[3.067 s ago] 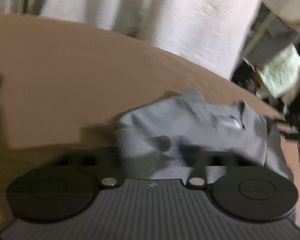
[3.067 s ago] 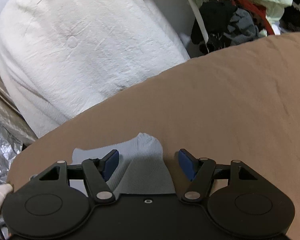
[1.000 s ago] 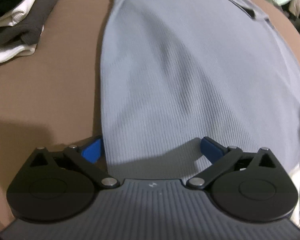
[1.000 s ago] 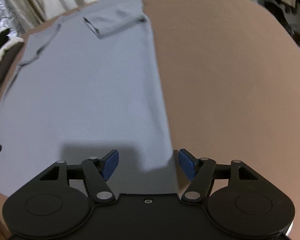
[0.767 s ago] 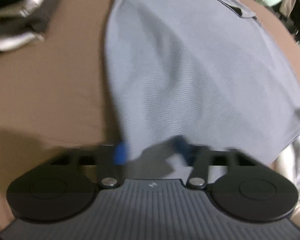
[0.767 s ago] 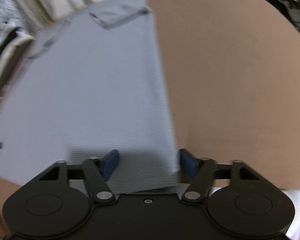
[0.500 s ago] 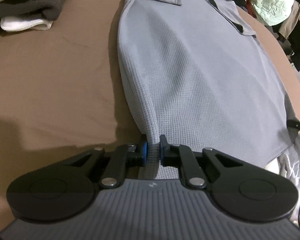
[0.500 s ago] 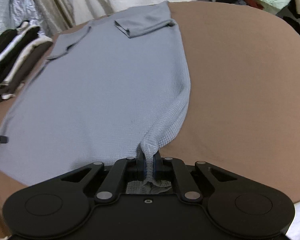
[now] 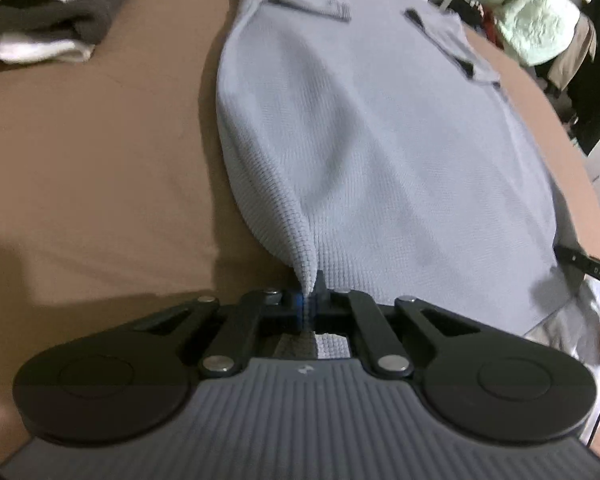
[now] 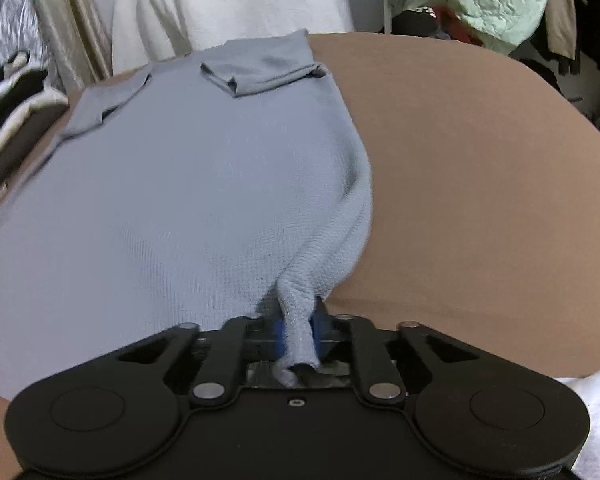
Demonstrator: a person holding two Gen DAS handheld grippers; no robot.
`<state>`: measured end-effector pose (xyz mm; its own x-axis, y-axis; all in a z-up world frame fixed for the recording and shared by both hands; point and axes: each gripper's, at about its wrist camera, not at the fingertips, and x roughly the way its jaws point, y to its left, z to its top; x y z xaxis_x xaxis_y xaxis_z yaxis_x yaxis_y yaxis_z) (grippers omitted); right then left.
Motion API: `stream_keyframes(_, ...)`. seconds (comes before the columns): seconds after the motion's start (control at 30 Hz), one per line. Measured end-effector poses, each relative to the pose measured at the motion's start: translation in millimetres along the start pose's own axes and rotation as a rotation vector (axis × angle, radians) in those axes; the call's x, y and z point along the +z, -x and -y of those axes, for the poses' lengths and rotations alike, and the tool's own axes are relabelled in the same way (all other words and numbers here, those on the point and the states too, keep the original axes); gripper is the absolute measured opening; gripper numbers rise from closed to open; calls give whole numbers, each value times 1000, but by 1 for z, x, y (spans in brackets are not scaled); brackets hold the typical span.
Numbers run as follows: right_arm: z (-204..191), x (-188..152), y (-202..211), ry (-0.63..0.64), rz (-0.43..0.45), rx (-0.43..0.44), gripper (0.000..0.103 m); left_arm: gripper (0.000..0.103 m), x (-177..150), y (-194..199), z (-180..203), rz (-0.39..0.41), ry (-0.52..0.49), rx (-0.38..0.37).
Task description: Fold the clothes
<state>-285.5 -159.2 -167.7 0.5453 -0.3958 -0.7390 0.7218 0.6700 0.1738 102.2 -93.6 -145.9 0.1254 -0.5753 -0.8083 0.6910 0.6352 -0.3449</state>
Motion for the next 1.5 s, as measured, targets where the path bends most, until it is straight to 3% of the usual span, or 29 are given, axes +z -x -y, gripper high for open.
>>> stream_keyframes(0.2, 17, 7, 28, -60, 126, 79, 9, 3, 3, 36, -3, 129, -2, -88)
stream_keyframes(0.33, 18, 12, 32, -69, 152, 88, 9, 3, -1, 15, 6, 53, -38, 7)
stream_keyframes(0.4, 13, 12, 26, -41, 133, 64, 9, 13, 0, -2, 5, -14, -22, 55)
stream_keyframes(0.47, 6, 10, 19, -5, 109, 43, 9, 24, 1, -13, -5, -76, 69, 42)
stream_keyframes(0.57, 1, 4, 13, 17, 80, 57, 9, 40, 0, -11, -17, -76, 163, -40)
stream_keyframes(0.63, -1, 3, 11, 8, 66, 67, 12, 40, -1, -11, -18, -67, 171, -59)
stream_keyframes(0.73, 0, 2, 6, -23, 42, 42, 26, 40, -2, -11, -13, -56, 152, -42)
stream_keyframes(0.77, 0, 3, 3, -25, 26, 12, 48, 42, -2, -12, -12, -56, 148, -36)
stream_keyframes(0.8, 1, 3, 1, -27, 13, -26, 60, 42, -1, -13, -12, -55, 146, -34)
stream_keyframes(0.87, 1, 2, -4, -34, -10, -74, 60, 39, 0, -16, -14, -50, 144, -36)
stream_keyframes(0.93, -1, 1, -6, -35, -6, -62, 61, 5, 4, -18, -12, -34, 127, -30)
stream_keyframes(0.97, -2, 0, -6, -25, -2, -41, 46, 3, 5, -16, -11, -22, 119, -29)
stream_keyframes(1.0, -3, 0, -6, -12, 0, -14, 9, 3, 7, -14, -9, -7, 113, -32)
stream_keyframes(1.13, 1, 5, 8, -19, 88, 56, 10, 3, 13, 9, -1, 109, 56, -40)
stream_keyframes(1.27, 15, 19, 31, -115, 201, 136, 10, 3, 18, 31, 13, 238, -10, -41)
stream_keyframes(1.4, 18, 31, 46, -138, 254, 150, 10, 3, 19, 37, 25, 288, -64, -8)
stream_keyframes(1.5, 16, 36, 53, -123, 270, 150, 10, 3, 17, 45, 20, 292, -51, -16)
